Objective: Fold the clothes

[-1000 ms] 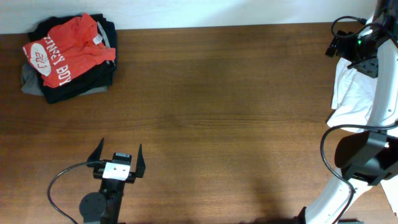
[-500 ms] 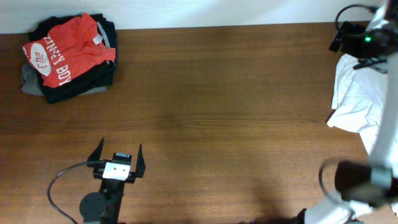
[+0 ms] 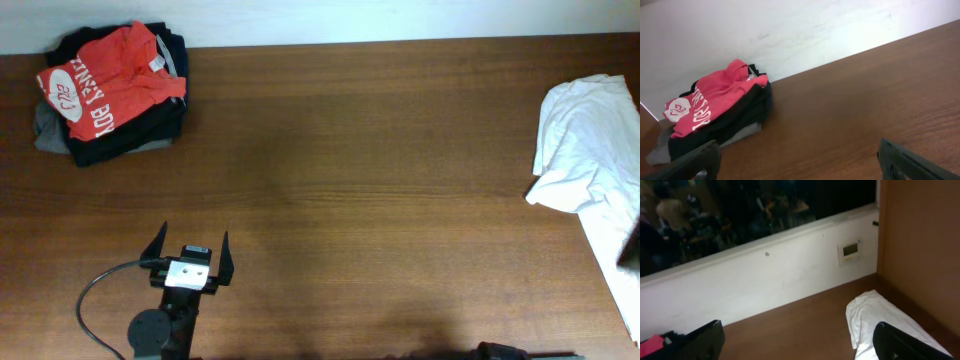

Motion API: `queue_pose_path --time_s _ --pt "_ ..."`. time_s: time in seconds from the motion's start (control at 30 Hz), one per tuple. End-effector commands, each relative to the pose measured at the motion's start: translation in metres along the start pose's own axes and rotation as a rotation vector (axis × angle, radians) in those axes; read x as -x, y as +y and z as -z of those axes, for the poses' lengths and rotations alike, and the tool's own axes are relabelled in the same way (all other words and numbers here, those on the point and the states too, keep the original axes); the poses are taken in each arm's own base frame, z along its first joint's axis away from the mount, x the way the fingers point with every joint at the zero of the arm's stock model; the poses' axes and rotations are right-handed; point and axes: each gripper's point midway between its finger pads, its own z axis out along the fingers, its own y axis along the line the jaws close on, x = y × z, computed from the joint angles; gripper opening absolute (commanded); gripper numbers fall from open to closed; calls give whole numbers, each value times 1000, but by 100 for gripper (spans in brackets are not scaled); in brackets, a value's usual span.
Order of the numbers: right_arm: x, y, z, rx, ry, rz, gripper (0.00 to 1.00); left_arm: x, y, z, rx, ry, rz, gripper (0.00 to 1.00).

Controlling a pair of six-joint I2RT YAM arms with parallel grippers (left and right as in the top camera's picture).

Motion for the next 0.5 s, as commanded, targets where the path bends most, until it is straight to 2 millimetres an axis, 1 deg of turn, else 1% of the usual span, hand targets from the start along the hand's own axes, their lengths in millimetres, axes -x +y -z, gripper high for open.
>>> queue_pose_path --time_s 0.0,0.03,0.07,0.13,0.17,0.27,0.3,0.33,0.4,0.43,0.47 --pt "-22 -4 15 24 27 20 98 -2 2 0 13 2 0 99" --pt "-33 -5 18 30 44 22 98 -2 2 0 13 2 0 99" --pt "-51 -9 19 37 67 25 98 -2 2 0 13 2 0 99" --pt "-81 -13 14 49 102 28 98 -2 2 0 13 2 0 99" --pt "-98 -14 8 70 107 31 98 -2 2 0 13 2 0 99" --pt "-139 -11 -12 164 58 36 98 -2 2 0 13 2 0 99" --pt "-156 -11 -19 185 48 37 98 -2 2 0 13 2 0 99" --pt "-184 -15 -31 191 53 37 98 -2 2 0 13 2 0 99" --pt "-217 -20 -49 192 54 37 98 -2 2 0 13 2 0 99" --pt "-229 -20 -55 204 48 37 98 -2 2 0 13 2 0 99" --pt "-248 -17 -68 241 31 36 98 -2 2 0 13 2 0 99"
